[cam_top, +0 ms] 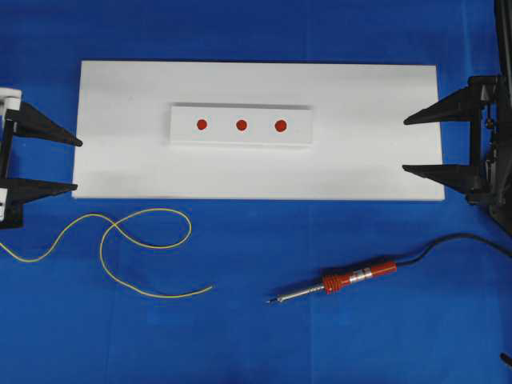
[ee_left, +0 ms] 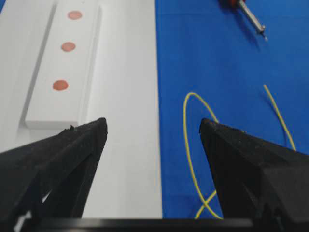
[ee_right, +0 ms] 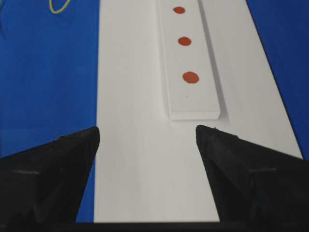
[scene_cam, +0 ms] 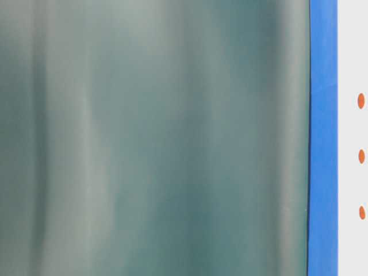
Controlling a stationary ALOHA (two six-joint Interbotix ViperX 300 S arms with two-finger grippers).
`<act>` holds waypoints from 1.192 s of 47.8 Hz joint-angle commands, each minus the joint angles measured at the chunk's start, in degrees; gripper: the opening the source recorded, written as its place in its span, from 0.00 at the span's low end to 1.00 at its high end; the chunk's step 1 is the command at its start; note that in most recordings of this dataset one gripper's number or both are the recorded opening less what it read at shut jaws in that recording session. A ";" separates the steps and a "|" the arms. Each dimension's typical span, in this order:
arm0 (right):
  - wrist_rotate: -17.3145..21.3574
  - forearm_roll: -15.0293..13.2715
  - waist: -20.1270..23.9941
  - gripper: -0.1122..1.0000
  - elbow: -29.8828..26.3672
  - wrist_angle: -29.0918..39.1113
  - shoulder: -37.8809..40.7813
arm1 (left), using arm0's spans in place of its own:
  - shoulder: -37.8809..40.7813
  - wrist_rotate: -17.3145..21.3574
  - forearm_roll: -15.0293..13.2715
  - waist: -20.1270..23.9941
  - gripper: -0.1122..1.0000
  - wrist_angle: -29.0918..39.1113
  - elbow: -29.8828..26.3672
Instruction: Touch the tip of the soldering iron to the tip of the solder at the mark.
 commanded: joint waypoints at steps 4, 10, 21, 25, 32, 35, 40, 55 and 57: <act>0.09 0.26 -0.09 0.77 -0.79 0.44 0.35 | 0.26 -0.09 0.18 0.26 0.75 -0.44 -0.44; 0.09 0.26 -0.09 0.77 -0.79 0.44 0.35 | 0.18 -0.09 0.09 0.26 0.75 -0.44 -0.44; 0.09 0.09 -0.09 0.77 -0.88 0.70 0.35 | 0.18 -0.09 0.18 0.26 0.75 -0.35 -0.53; 0.09 0.09 -0.09 0.77 -0.79 0.79 0.44 | 0.18 -0.09 0.18 0.18 0.75 -0.26 -0.44; 0.00 0.09 -0.09 0.77 -0.79 0.79 0.44 | 0.18 -0.09 0.18 0.18 0.75 -0.18 -0.44; 0.00 0.09 -0.09 0.77 -0.88 0.88 0.35 | 0.18 -0.09 0.18 0.26 0.75 -0.18 -0.44; 0.00 0.26 -0.09 0.76 -0.88 1.23 0.35 | 0.18 -0.09 0.18 0.26 0.75 -0.09 -0.35; 0.09 0.26 -0.09 0.76 -0.97 1.23 0.35 | 0.26 -0.09 0.09 0.18 0.75 0.09 -0.35; 0.09 0.09 -0.09 0.76 -0.97 1.23 0.35 | 0.18 -0.09 0.09 0.18 0.75 0.18 -0.35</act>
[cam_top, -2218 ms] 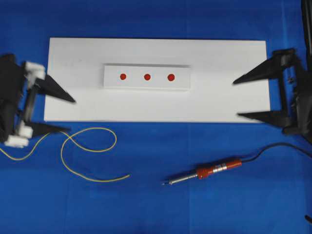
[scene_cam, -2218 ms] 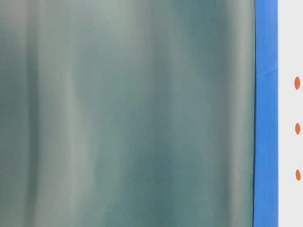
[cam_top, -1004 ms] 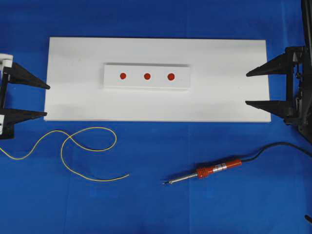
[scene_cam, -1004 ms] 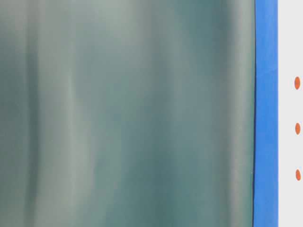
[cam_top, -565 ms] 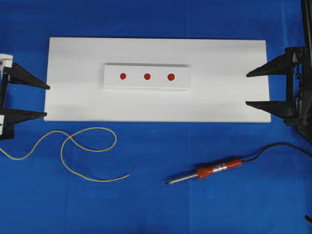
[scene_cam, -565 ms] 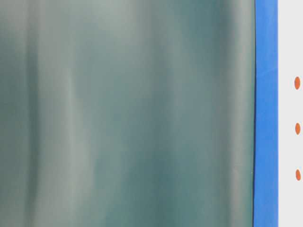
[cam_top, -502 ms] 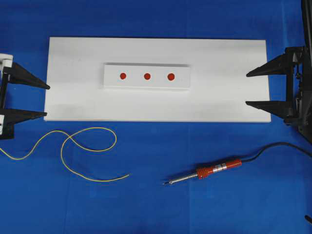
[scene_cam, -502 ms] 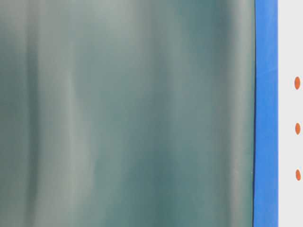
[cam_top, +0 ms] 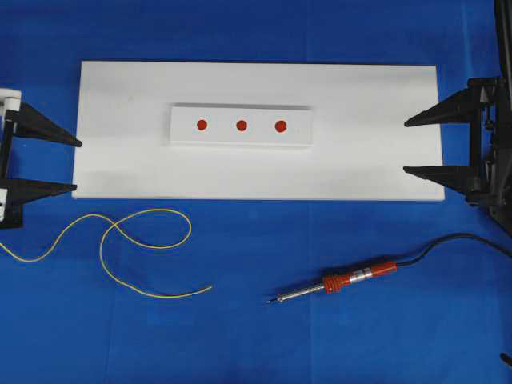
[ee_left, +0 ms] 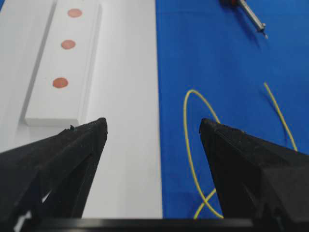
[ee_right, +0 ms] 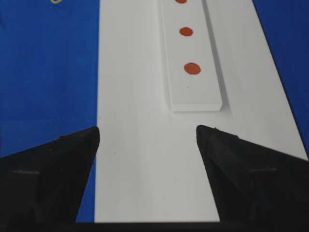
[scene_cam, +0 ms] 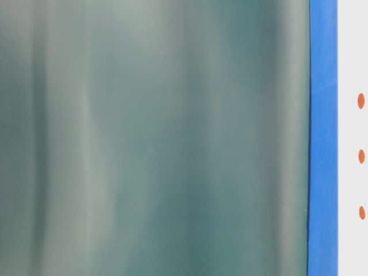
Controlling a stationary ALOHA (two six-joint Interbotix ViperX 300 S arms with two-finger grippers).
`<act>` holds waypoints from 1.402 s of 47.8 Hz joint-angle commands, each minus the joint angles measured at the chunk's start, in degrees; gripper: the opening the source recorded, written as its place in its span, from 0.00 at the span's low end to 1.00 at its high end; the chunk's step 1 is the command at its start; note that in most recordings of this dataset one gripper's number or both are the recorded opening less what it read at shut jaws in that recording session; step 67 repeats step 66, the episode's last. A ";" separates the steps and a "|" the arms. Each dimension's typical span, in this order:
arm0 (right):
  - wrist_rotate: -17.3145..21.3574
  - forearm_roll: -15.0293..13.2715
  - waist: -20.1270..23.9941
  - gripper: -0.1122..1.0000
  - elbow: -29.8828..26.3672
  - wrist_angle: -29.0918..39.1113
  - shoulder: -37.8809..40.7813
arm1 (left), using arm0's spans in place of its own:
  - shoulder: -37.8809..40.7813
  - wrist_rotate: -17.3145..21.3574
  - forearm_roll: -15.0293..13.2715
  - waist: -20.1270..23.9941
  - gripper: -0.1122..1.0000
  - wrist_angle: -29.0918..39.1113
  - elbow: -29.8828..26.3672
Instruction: Touch the tip of the soldering iron to the tip of the solder at the mark.
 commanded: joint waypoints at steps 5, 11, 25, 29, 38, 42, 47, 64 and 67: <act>0.09 0.09 -0.09 0.76 -0.97 -0.26 0.35 | 0.26 0.00 0.09 0.18 0.75 -0.18 -0.53; 0.00 0.26 -0.09 0.76 -0.88 -0.26 0.53 | 0.26 0.00 0.09 0.18 0.75 -0.18 -0.44; 0.00 0.09 -0.09 0.76 -0.88 -0.26 0.53 | 0.26 0.00 0.09 0.09 0.75 -0.18 -0.09; 0.09 0.09 -0.09 0.77 -0.79 -0.35 0.62 | 0.35 0.00 0.18 0.09 0.75 -0.18 0.09; 0.09 0.09 -0.09 0.76 -0.79 -0.44 0.88 | 0.26 0.00 0.18 0.09 0.75 -0.44 0.53; 0.09 0.26 -0.09 0.76 -0.79 -0.35 0.88 | 0.26 0.00 0.09 0.18 0.75 -0.44 0.53; 0.09 0.26 -0.09 0.77 -0.79 -0.35 0.97 | 0.26 0.00 0.09 0.09 0.75 -0.44 0.53; 0.00 0.26 -0.09 0.76 -0.70 -0.26 1.05 | 0.26 0.00 0.18 0.18 0.75 -0.53 0.62; 0.09 0.26 -0.09 0.76 -0.70 -0.26 1.05 | 0.26 0.00 0.09 0.09 0.75 -0.44 0.62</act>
